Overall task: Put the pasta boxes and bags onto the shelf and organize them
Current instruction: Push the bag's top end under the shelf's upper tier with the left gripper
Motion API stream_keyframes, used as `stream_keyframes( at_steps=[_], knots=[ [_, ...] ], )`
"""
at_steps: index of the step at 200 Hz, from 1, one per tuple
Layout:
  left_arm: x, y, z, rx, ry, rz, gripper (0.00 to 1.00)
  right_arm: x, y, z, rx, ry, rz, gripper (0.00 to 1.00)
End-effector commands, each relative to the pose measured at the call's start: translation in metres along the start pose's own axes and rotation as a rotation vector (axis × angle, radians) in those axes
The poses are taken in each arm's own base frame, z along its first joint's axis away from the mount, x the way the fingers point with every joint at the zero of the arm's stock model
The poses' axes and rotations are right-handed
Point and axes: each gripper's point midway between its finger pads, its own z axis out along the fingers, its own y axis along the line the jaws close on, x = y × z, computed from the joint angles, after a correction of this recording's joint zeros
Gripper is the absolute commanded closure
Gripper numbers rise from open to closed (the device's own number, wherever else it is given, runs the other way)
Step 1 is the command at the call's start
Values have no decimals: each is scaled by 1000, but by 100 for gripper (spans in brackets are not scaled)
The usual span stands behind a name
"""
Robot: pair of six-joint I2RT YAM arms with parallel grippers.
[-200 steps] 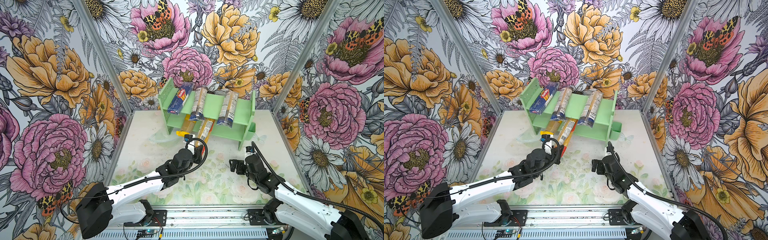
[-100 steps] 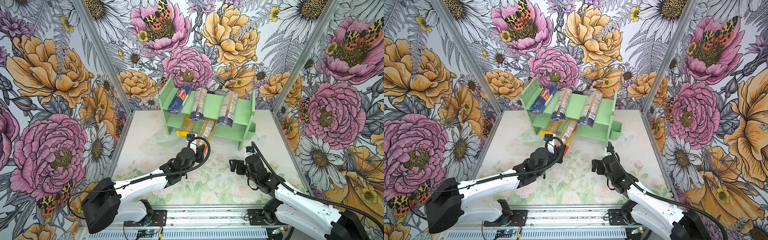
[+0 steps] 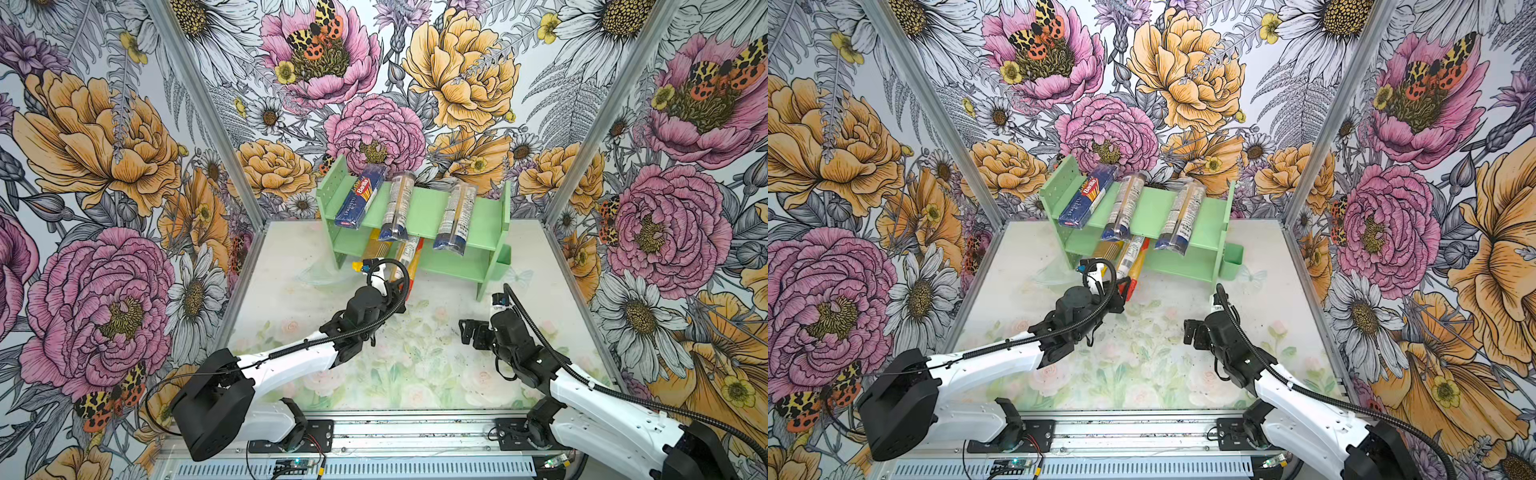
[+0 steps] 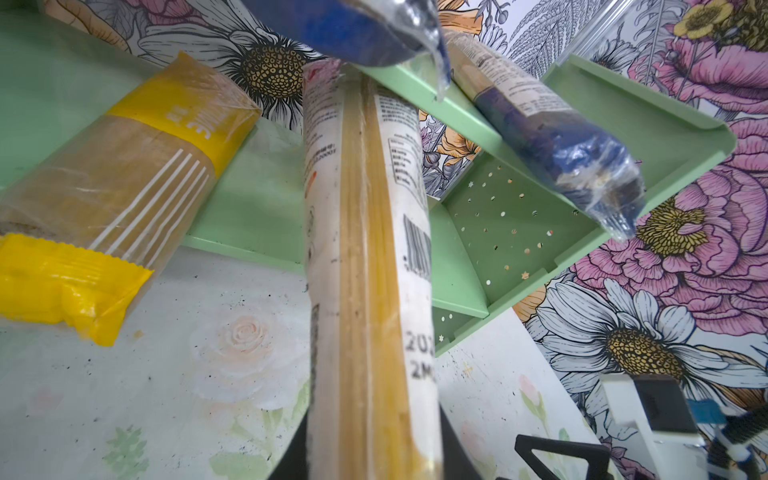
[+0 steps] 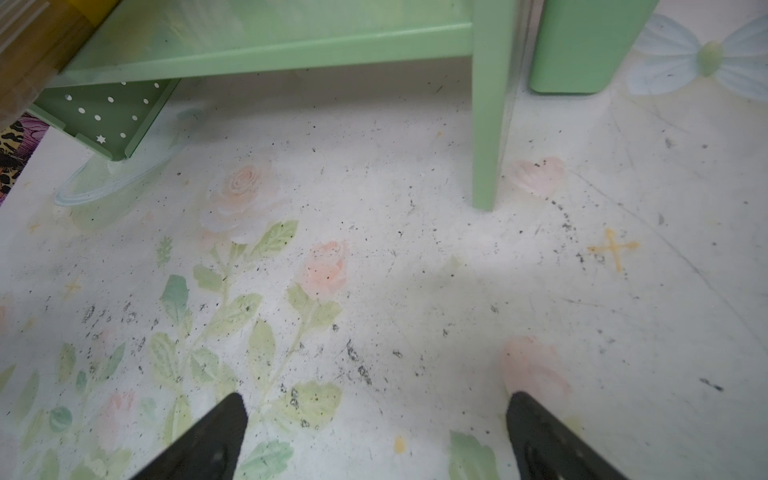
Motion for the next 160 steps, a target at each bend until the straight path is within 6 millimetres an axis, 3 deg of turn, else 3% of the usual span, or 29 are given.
stream_keyframes(
  at_steps=[1,91,160],
  knots=[
    [-59,-44,-10,191,-201,-106,100,-2,-2,-2,4,-12,4,1],
    [-55,-51,-1,363,-180,-244,100,0,-5,-5,5,-16,6,1],
    [-53,-47,8,362,-164,-286,100,-1,-7,-8,9,-24,8,1]
  ],
)
